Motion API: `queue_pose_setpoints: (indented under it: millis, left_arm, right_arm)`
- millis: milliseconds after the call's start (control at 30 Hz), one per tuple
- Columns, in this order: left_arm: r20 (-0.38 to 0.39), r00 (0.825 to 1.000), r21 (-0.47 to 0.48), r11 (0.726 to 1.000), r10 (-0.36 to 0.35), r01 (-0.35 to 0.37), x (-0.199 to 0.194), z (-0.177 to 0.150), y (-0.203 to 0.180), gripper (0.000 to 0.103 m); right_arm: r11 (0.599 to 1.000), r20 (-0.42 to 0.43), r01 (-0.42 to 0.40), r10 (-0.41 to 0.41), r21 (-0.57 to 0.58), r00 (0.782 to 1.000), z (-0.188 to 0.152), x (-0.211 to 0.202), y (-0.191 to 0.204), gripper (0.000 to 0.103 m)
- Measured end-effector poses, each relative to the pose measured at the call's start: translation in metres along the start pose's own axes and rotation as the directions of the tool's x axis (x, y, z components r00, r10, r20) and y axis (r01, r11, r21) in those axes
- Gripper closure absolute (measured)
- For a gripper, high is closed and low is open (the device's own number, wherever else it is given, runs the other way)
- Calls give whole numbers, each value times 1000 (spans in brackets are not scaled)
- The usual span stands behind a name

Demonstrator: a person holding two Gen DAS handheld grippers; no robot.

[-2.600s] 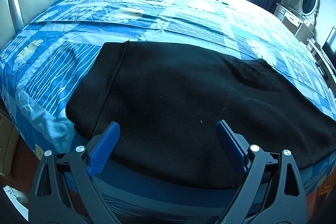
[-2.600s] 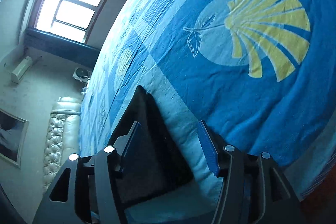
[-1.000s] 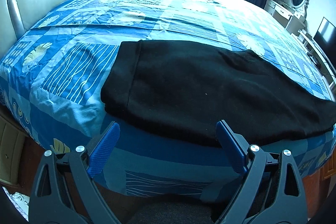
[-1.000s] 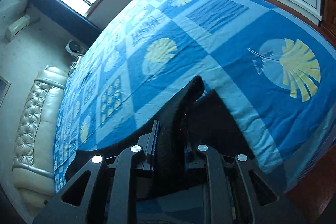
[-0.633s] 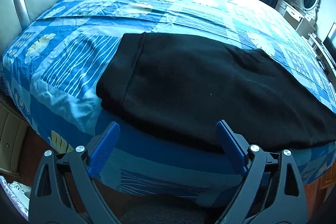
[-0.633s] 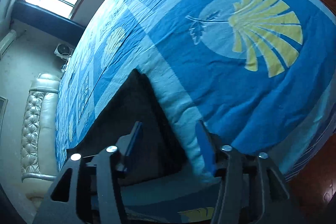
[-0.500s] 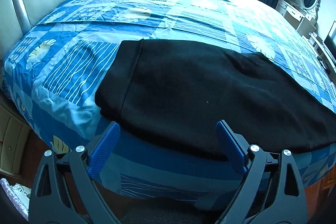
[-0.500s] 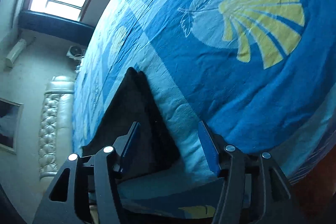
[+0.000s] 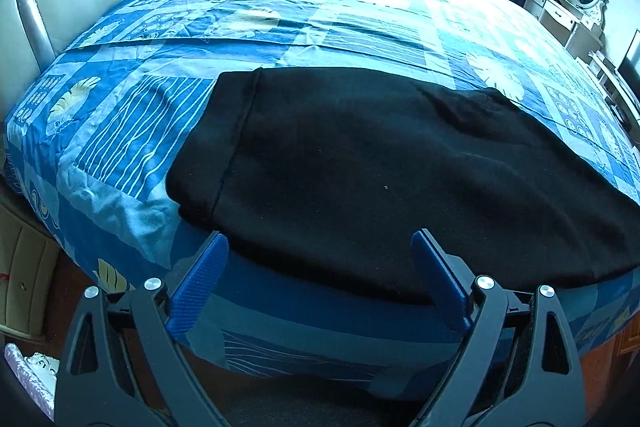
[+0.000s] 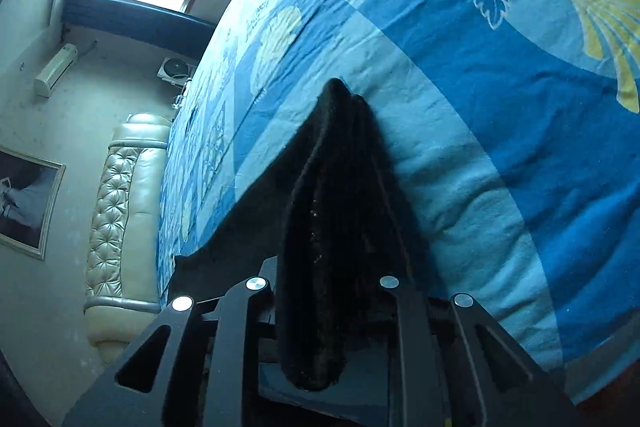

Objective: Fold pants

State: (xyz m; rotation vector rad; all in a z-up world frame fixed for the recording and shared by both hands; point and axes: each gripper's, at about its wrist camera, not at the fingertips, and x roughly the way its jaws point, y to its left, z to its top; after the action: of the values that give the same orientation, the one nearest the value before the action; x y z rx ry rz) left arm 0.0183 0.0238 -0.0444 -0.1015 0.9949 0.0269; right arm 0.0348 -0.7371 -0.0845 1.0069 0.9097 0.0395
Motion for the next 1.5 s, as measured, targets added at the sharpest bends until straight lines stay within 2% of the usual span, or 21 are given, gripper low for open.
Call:
queue_pose_setpoints:
  millis: [133, 267, 467, 667, 767, 933, 1000, 1133, 1267, 1333, 1433, 1500]
  left_arm:
    - [11, 1000, -21, 1000, -12, 12, -6, -1, 11, 10]
    - [17, 1000, -24, 1000, -16, 16, -12, -3, 21, 10]
    - [23, 999, -33, 999, -32, 33, -20, -10, 34, 10]
    - [19, 999, -13, 999, -45, 45, -27, -18, 37, 10]
    - [15, 998, -6, 998, -59, 59, -31, -17, 34, 10]
    - [30, 995, 24, 995, -95, 94, -38, -19, 22, 10]
    - [35, 995, 49, 994, -94, 93, -39, -21, 15, 10]
    - [25, 994, 52, 993, -111, 109, -39, -23, 10, 10]
    - [33, 993, 63, 992, -115, 113, -40, -23, 6, 10]
    - [33, 992, 64, 991, -118, 116, -40, -23, 5, 10]
    - [33, 992, 63, 991, -121, 119, -40, -24, 4, 10]
    - [35, 992, 63, 991, -120, 118, -41, -24, 4, 10]
  right_arm:
    - [997, 56, -70, 72, -35, 996, 2, -15, 44, 82]
    - [988, 69, -101, 109, -117, 992, -1, -23, 99, 82]
    - [956, 60, -108, 129, -272, 990, -19, -15, 194, 82]
    - [911, 16, -92, 107, -402, 994, -46, 13, 254, 82]
    - [890, -3, -61, 67, -452, 998, -65, 41, 274, 83]
    - [862, -21, 25, -41, -506, 999, -98, 97, 292, 83]
    - [840, -24, 75, -104, -538, 994, -113, 121, 297, 83]
    - [751, -25, 191, -266, -633, 964, -149, 174, 305, 83]
    - [634, 0, 286, -411, -719, 911, -184, 218, 304, 83]
    - [592, 9, 312, -457, -743, 890, -198, 235, 303, 83]
    - [577, 13, 341, -497, -742, 868, -209, 252, 299, 83]
    - [576, 21, 357, -507, -736, 862, -213, 259, 297, 82]
